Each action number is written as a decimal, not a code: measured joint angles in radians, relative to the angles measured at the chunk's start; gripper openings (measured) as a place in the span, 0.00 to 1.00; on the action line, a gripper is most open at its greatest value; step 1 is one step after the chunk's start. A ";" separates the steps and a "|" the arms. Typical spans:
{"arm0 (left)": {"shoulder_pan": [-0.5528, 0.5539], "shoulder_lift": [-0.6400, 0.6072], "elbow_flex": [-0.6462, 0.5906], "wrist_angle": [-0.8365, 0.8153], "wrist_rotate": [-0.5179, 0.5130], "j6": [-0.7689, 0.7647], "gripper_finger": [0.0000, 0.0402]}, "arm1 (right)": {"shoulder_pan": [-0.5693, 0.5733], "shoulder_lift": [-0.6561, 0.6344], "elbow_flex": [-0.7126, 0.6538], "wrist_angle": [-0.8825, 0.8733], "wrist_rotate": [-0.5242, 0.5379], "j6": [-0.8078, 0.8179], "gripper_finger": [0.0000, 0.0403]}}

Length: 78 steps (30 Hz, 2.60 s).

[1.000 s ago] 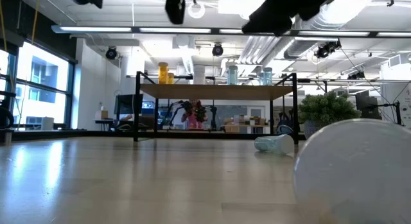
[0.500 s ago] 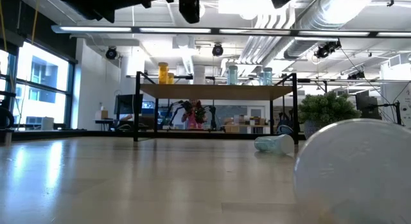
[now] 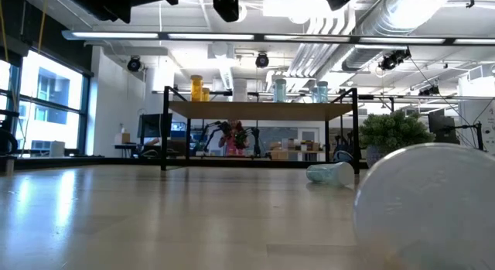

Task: Pick and place medicine bottles onto shelf by color
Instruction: Put the blue pill bottle on the shelf and aligned with the other blue pill bottles

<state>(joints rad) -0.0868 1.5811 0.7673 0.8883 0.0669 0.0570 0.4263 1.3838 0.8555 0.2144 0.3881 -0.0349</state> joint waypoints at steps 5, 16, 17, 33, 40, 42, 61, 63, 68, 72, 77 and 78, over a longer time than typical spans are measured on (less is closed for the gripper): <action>0.000 0.000 0.000 0.000 0.000 0.000 0.22 | 0.000 0.000 0.000 0.041 -0.004 -0.028 0.44; 0.000 0.000 0.000 0.002 -0.003 0.000 0.22 | -0.005 0.005 0.000 0.113 -0.002 -0.018 0.44; 0.001 0.000 0.000 0.003 -0.011 0.000 0.22 | -0.007 0.010 0.000 0.121 -0.002 -0.015 0.44; 0.001 0.000 0.000 0.033 -0.050 0.000 0.22 | -0.014 0.055 0.000 0.210 0.029 -0.008 0.44; 0.000 -0.001 0.001 0.037 -0.048 0.000 0.22 | -0.014 0.077 0.000 0.258 0.031 -0.019 0.43; 0.000 -0.001 0.001 0.036 -0.048 0.000 0.22 | -0.014 0.077 0.000 0.258 0.031 -0.019 0.41; 0.000 -0.001 0.001 0.028 -0.048 -0.013 0.22 | -0.014 0.077 0.000 0.254 0.031 -0.014 0.25; 0.000 -0.001 0.001 0.027 -0.050 -0.026 0.23 | -0.014 0.077 0.000 0.253 0.031 -0.011 0.25; 0.000 -0.001 0.001 0.013 -0.051 0.024 0.27 | -0.015 0.077 0.000 0.241 0.031 -0.014 0.25; -0.005 -0.001 0.002 -0.006 -0.057 0.016 0.35 | -0.014 0.077 0.000 0.232 0.026 -0.014 0.25; -0.005 -0.001 0.002 -0.011 -0.055 -0.090 0.47 | -0.014 0.077 0.000 0.216 0.027 -0.014 0.25; -0.005 -0.002 0.002 -0.011 -0.056 -0.105 0.49 | -0.014 0.077 0.000 0.215 0.027 -0.014 0.25</action>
<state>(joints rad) -0.0921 1.5793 0.7689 0.8773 0.0113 -0.0484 0.4122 1.4609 0.8551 0.4294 0.4152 -0.0490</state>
